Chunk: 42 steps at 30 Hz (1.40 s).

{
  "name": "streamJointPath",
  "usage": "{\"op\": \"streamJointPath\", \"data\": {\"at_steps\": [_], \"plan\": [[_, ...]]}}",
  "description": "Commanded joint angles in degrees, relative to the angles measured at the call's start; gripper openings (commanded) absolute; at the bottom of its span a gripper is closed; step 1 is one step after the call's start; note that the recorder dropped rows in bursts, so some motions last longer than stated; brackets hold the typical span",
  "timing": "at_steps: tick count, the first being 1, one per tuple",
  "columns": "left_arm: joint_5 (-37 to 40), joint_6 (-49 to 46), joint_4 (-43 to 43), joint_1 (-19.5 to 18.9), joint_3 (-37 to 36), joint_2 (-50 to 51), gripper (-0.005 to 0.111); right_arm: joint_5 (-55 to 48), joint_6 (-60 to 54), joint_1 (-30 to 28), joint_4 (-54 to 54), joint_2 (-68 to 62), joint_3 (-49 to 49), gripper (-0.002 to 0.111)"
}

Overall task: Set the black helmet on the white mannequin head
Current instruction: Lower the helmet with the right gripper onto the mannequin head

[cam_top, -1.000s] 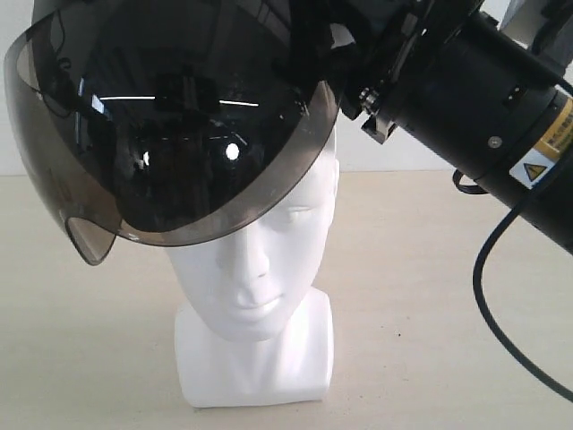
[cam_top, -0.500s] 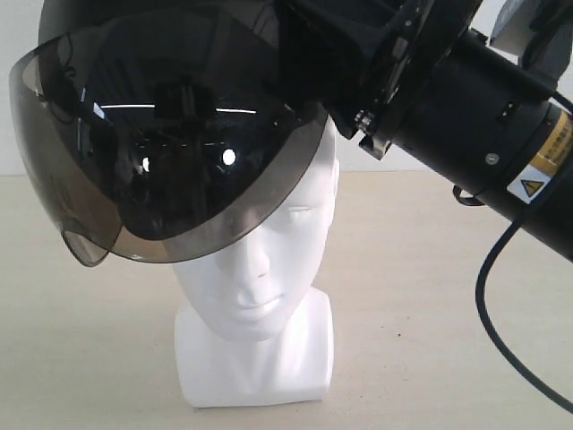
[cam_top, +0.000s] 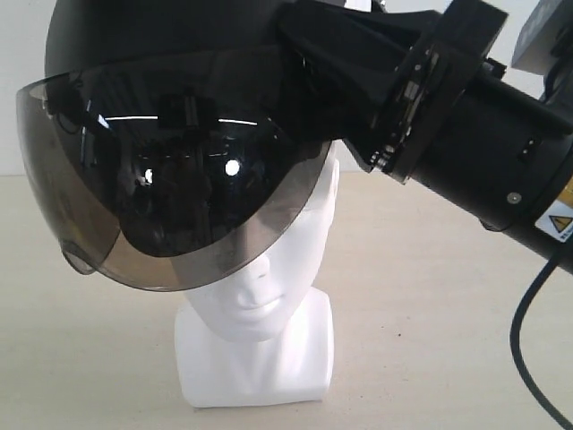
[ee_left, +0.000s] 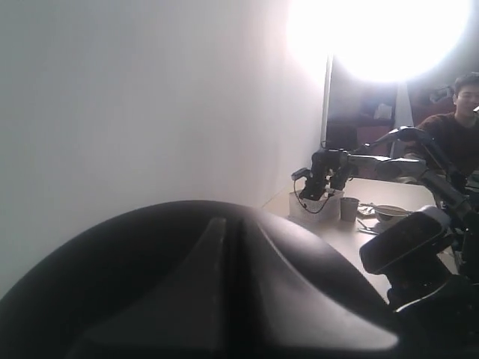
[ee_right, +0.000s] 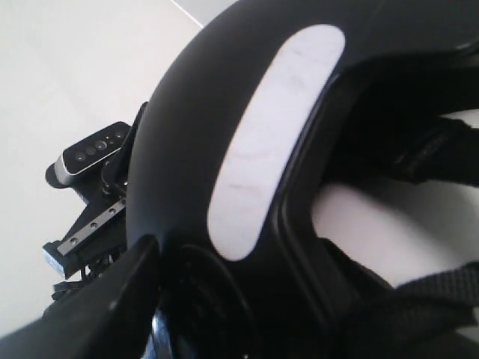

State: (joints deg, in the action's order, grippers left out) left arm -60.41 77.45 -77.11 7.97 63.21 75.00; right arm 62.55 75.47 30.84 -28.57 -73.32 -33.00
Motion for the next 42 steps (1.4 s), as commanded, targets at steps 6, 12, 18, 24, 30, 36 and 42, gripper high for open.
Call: {"op": "streamJointPath", "data": {"at_steps": [6,12,18,24,30,36,42], "plan": [[0.5,1.2,-11.2,5.3,-1.3,5.0,0.004,-5.2,-5.1,-1.1,3.6,1.4,-0.1,0.0],[0.3,1.9,-10.9,6.1,-1.3,6.5,0.004,-5.5,-5.1,-1.1,3.6,1.9,-0.1,0.0],[2.2,0.3,-9.9,6.1,-1.3,6.8,0.004,-10.0,-7.0,-1.1,3.6,4.7,-0.1,0.0],[5.4,-6.0,-4.4,6.1,-1.2,6.8,0.004,-11.8,-7.0,-1.1,3.6,6.0,-0.1,0.0],[9.3,-9.0,-2.4,6.1,-1.2,6.8,0.004,-11.8,-6.9,-1.1,2.7,6.0,-0.1,0.0],[7.4,-7.2,-5.0,6.1,-1.2,7.0,0.004,-11.8,-6.6,-1.1,2.0,6.1,-0.1,0.0],[5.3,-5.8,-6.8,6.6,-2.6,8.8,0.004,-12.0,-7.1,-1.1,1.9,7.7,-0.1,0.0]]}}
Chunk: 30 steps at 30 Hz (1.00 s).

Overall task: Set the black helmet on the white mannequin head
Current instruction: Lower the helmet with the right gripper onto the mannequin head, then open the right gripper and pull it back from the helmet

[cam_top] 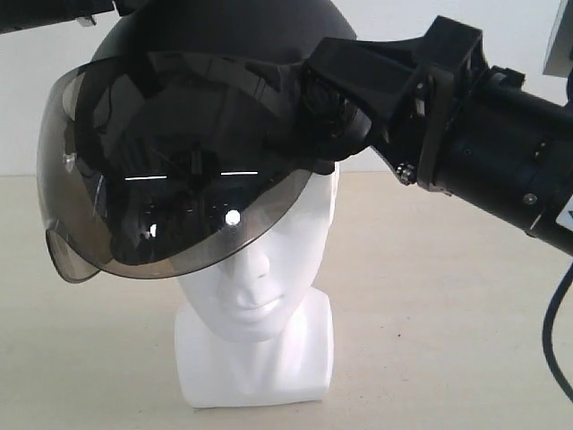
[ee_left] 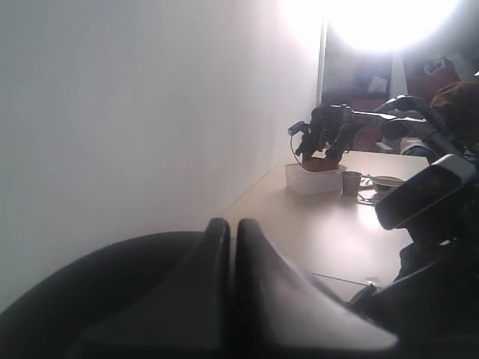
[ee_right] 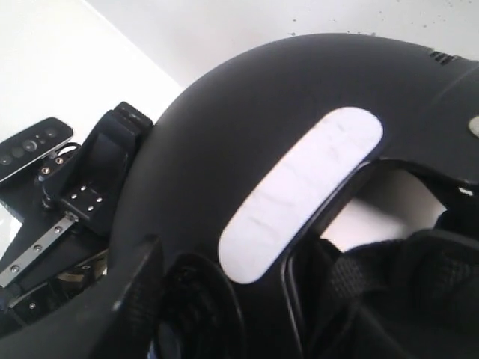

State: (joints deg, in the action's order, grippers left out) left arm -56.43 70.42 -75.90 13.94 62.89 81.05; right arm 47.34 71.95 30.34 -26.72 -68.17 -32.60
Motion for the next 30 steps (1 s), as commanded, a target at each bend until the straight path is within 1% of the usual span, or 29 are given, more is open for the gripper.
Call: {"op": "streamJointPath", "data": {"at_steps": [1,10,15,16,18,19,20,21,22,23,27,29,30], "plan": [[1.4,1.3,-8.2,1.2,-2.3,3.0,0.004,2.9,-3.5,-0.6,-0.1,3.2,-0.5,0.0],[2.1,1.3,-9.1,5.7,-2.3,4.9,0.004,-10.1,-5.4,-0.6,-0.8,10.2,-0.5,0.0],[2.3,1.3,-9.1,6.8,-2.3,5.9,0.004,-17.5,-6.1,-0.6,-3.5,13.7,-0.5,0.0],[2.0,1.3,-9.1,6.8,-2.3,6.1,0.004,-18.1,-6.1,-0.6,-4.9,14.2,-0.5,0.002],[2.2,1.3,-9.1,7.4,-2.3,6.3,0.004,-18.8,-6.1,-0.6,-6.6,14.7,-0.5,0.012],[2.1,1.3,-9.4,7.5,-2.3,6.4,0.004,-19.4,-6.1,-0.6,-6.6,15.0,-0.5,0.025],[2.1,1.7,-9.6,7.5,-2.3,6.4,0.004,-19.7,-6.1,-0.6,-6.6,15.0,-0.5,0.032],[2.1,2.1,-10.6,7.5,-2.3,6.4,0.004,-19.7,-6.1,-0.6,-6.6,15.0,-0.5,0.044],[2.0,2.7,-11.2,7.5,-2.3,6.4,0.004,-19.8,-6.1,-0.6,-6.6,15.0,-0.5,0.051],[1.8,3.1,-11.5,7.5,-2.3,6.4,0.004,-20.0,-6.1,-0.6,-6.6,15.0,-0.5,0.052],[1.8,4.1,-12.3,7.5,-2.3,6.4,0.004,-25.5,-7.7,-0.6,-6.5,17.4,-0.8,0.053],[1.8,4.3,-12.8,7.5,-2.3,6.4,0.004,-30.2,-7.8,-0.6,-6.5,19.8,-0.8,0.053],[1.8,4.6,-13.1,7.5,-2.3,6.4,0.004,-34.1,-7.8,-0.6,-6.5,21.3,-0.8,0.053]]}}
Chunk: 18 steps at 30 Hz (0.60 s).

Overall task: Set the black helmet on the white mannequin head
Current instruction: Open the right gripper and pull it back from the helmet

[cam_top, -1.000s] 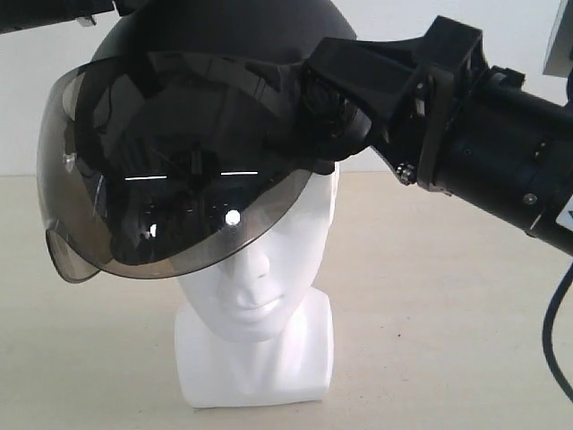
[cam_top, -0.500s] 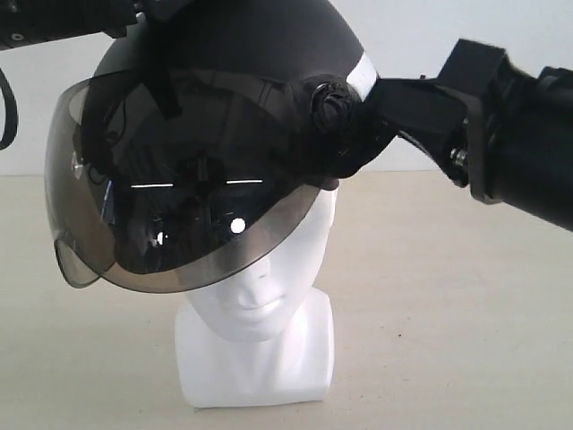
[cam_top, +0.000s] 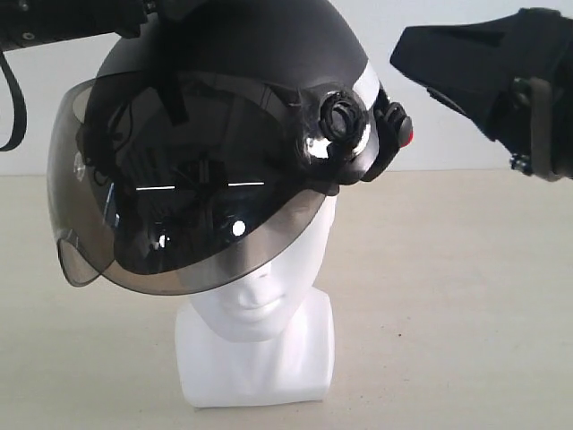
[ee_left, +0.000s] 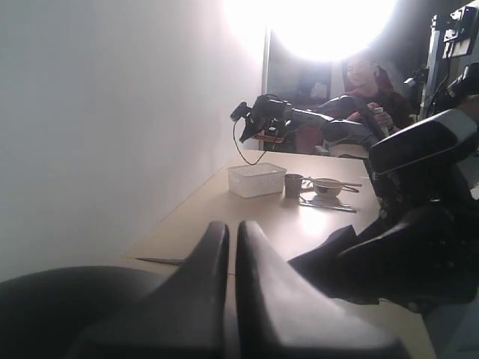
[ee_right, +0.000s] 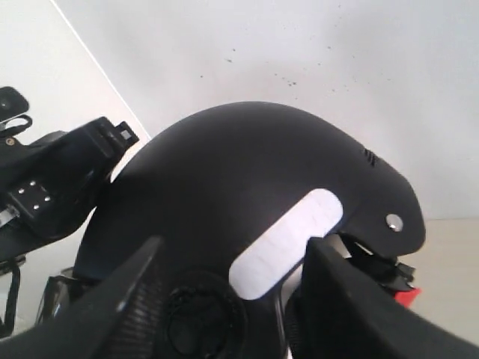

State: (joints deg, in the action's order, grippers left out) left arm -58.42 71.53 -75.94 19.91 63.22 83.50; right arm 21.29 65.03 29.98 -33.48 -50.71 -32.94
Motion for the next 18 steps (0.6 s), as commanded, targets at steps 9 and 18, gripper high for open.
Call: {"op": "streamJointPath", "data": {"at_steps": [9,18], "plan": [[3.8,3.6,-13.9,1.5,-2.7,3.9,0.004,-15.1,-0.5,-0.3,2.2,4.2,-0.4,0.053],[4.1,4.0,-14.0,1.5,-2.7,3.9,0.004,-15.6,-0.1,-0.3,4.7,-3.4,-5.9,0.053]]}}
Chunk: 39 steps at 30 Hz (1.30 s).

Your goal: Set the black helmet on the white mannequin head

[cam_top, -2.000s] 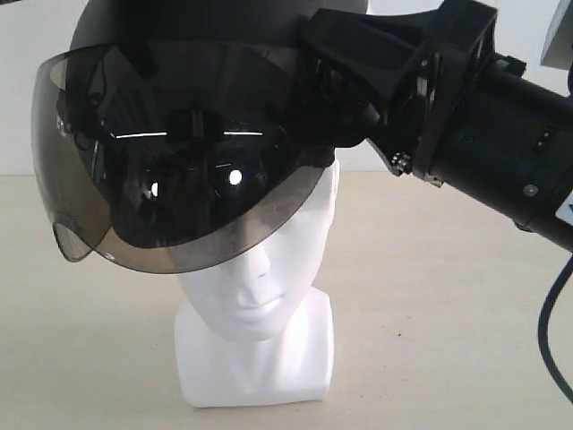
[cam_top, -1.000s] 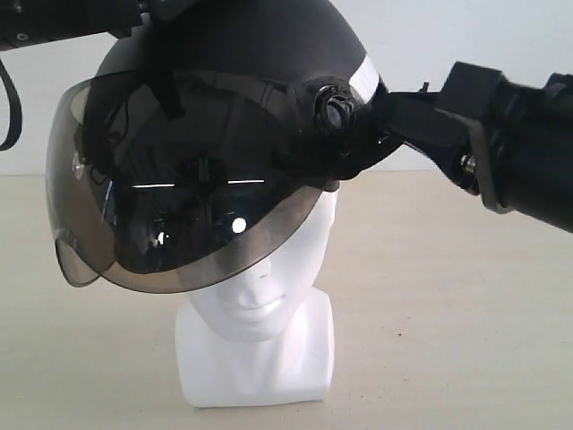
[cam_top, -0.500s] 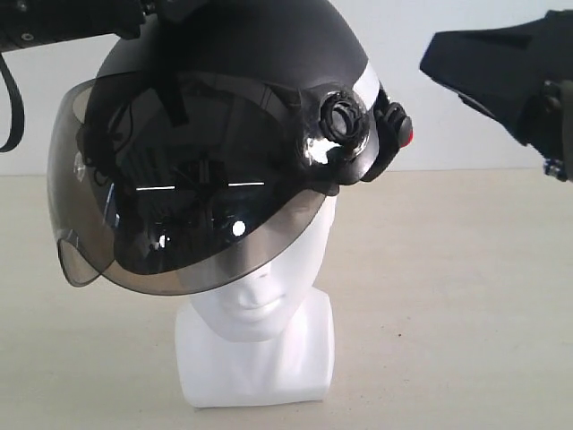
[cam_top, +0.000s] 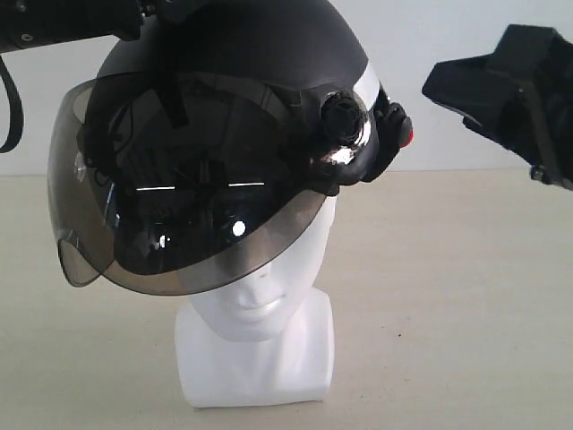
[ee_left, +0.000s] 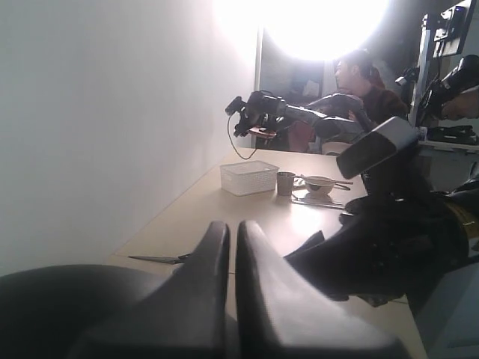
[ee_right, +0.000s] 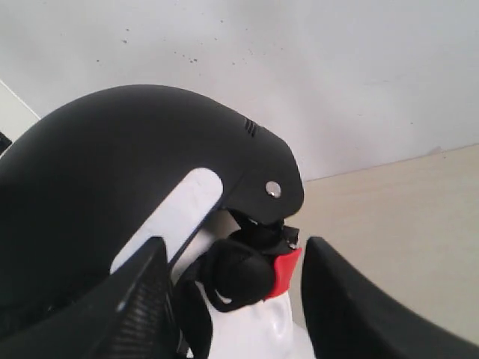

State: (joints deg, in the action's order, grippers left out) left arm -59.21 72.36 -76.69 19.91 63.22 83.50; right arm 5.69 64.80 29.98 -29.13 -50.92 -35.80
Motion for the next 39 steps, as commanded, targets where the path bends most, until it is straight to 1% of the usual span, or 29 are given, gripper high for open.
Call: {"op": "streamJointPath", "data": {"at_steps": [1,4,11,20,22,28,29,34,39], "plan": [[4.8,3.2,-13.3,1.5,-2.7,3.9,0.004,-0.8,0.7,-0.3,0.3,-4.1,-3.6,0.053],[4.8,3.3,-13.3,1.5,-2.7,3.9,0.004,-1.2,2.6,-0.3,0.3,-6.3,-3.7,0.053],[4.8,3.3,-13.3,1.5,-2.7,3.9,0.004,3.1,5.8,-0.3,0.3,-10.8,-3.7,0.053],[4.8,3.3,-13.3,1.5,-2.7,3.9,0.004,2.4,8.4,-0.1,0.2,-11.6,-3.7,0.052],[4.8,3.3,-13.3,1.5,-2.7,3.9,0.004,2.1,8.4,-0.1,0.2,-11.6,-3.7,0.045],[4.8,3.3,-13.3,1.5,-2.7,3.9,0.004,1.4,8.5,-0.1,0.1,-11.6,-3.6,0.004],[4.8,3.3,-13.1,1.5,-2.7,3.9,0.004,1.2,8.5,-0.1,0.1,-11.6,-3.6,-0.001],[5.0,3.3,-13.1,1.5,-2.7,3.9,0.004,-0.6,8.0,-0.1,-0.3,-11.6,-3.6,0.0],[5.0,3.3,-13.0,1.5,-2.7,3.9,0.004,-5.7,6.1,-0.1,-0.5,-11.6,-3.5,0.0]]}}
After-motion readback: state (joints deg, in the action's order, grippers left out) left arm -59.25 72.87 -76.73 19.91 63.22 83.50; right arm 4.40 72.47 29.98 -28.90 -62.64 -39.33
